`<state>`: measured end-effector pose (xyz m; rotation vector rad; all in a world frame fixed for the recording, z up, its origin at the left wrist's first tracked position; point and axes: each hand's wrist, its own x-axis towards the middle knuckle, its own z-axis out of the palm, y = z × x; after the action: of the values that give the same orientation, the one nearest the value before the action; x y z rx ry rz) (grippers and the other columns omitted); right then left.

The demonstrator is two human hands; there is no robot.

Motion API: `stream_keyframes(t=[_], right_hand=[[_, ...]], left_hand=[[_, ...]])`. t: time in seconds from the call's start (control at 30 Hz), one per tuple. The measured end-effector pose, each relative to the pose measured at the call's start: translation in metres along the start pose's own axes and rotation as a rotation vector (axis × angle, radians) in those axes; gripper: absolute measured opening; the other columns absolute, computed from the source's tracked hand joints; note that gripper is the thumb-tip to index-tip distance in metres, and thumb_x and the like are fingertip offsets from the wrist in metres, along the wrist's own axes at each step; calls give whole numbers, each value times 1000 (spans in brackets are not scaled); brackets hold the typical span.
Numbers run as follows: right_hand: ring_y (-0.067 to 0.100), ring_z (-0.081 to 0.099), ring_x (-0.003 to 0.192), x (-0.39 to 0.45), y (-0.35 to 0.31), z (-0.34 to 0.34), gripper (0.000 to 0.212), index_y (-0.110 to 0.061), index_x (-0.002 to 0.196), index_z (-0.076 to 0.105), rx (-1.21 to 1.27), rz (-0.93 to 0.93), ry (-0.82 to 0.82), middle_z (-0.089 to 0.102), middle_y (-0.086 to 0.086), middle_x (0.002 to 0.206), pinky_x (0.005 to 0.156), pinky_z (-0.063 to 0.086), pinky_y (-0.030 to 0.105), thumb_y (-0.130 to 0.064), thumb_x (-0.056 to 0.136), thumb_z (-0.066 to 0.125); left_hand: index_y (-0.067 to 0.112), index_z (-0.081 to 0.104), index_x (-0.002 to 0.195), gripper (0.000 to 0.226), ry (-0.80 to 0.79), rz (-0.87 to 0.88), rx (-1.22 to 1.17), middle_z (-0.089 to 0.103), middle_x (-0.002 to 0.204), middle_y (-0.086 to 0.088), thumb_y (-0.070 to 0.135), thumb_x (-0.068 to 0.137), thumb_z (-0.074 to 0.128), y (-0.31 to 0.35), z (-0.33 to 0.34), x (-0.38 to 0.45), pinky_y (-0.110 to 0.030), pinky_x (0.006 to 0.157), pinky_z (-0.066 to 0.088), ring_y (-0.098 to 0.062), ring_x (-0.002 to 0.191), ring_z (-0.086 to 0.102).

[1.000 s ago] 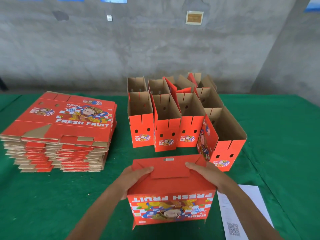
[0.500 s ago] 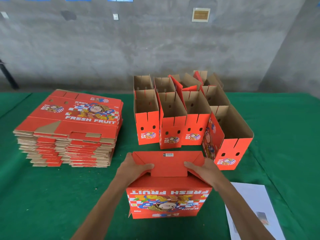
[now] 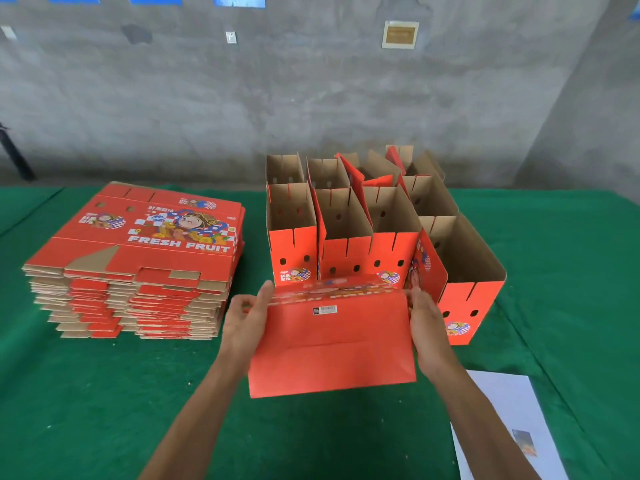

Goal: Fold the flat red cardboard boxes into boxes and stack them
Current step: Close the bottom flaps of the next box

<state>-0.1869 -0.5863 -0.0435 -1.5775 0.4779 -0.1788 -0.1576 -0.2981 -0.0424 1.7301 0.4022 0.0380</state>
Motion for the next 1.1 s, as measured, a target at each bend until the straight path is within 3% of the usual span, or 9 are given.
stream_keyframes(t=[0.1, 0.23, 0.4, 0.5, 0.6, 0.67, 0.8, 0.97, 1.1], right_hand=[[19, 74, 85, 0, 13, -6, 16, -26, 96, 72, 68, 71, -80, 77, 11, 104, 77, 56, 36, -39, 99, 62], [17, 76, 100, -15, 22, -8, 43, -51, 114, 67, 106, 88, -297, 78, -4, 109, 83, 59, 38, -73, 78, 56], [4, 59, 127, -31, 39, -11, 58, -57, 148, 36, -229, -178, -415, 60, -16, 141, 100, 53, 37, -45, 92, 47], [-3, 15, 149, -42, 58, -13, 68, -56, 158, 7, -674, -553, -355, 10, -18, 167, 114, 32, 39, -74, 96, 27], [8, 25, 147, -53, 78, 3, 68, -54, 159, 11, -856, -757, -328, -5, -9, 171, 104, 44, 38, -69, 99, 40], [19, 36, 145, -65, 103, 22, 71, -58, 157, 11, -994, -837, -319, -11, 2, 171, 104, 49, 41, -67, 96, 47], [36, 27, 152, -79, 149, 50, 88, -60, 155, -3, -1040, -622, -317, -34, 11, 164, 117, 33, 47, -74, 88, 52], [30, 58, 128, -73, 175, 45, 94, -49, 161, 6, -1164, -658, -202, 12, 20, 168, 102, 54, 41, -71, 84, 56], [28, 58, 127, -58, 181, 30, 76, -46, 157, 22, -1192, -581, -169, 26, 17, 162, 101, 54, 39, -63, 91, 56]], left_hand=[[12, 60, 101, 43, -7, 36, -197, 65, 106, -8, 40, 80, 85, -10, -11, -5, -47, 84, 51, -32, 97, 63], [17, 56, 135, 61, -209, 16, -357, 66, 130, -9, 2, 81, 80, -39, -27, -10, -58, 99, 54, -34, 120, 65], [30, 55, 140, 72, -249, -22, -101, 75, 115, -6, -16, 85, 64, -79, -37, 2, -56, 83, 60, -35, 100, 74], [42, 54, 134, 47, -207, -49, -82, 72, 123, 1, 13, 98, 66, -72, -12, 7, -39, 94, 55, -18, 105, 73], [32, 38, 154, 54, -235, -138, -326, 52, 151, 0, 55, 106, 41, -61, 21, 15, -42, 109, 46, -15, 126, 61], [22, 57, 141, 55, -321, -166, -409, 60, 144, -15, 57, 108, 29, -52, 44, 11, -41, 90, 59, -23, 114, 69], [25, 65, 137, 88, -467, -222, -474, 70, 131, -8, 82, 91, 16, -50, 83, -14, -38, 96, 55, -23, 118, 69], [45, 73, 121, 79, -450, -272, -489, 75, 119, 13, 89, 79, 22, -78, 94, -20, -38, 95, 48, -5, 103, 73], [27, 45, 155, 93, -420, -294, -450, 58, 148, -4, 87, 86, 28, -76, 102, -15, -56, 117, 37, -27, 134, 57]])
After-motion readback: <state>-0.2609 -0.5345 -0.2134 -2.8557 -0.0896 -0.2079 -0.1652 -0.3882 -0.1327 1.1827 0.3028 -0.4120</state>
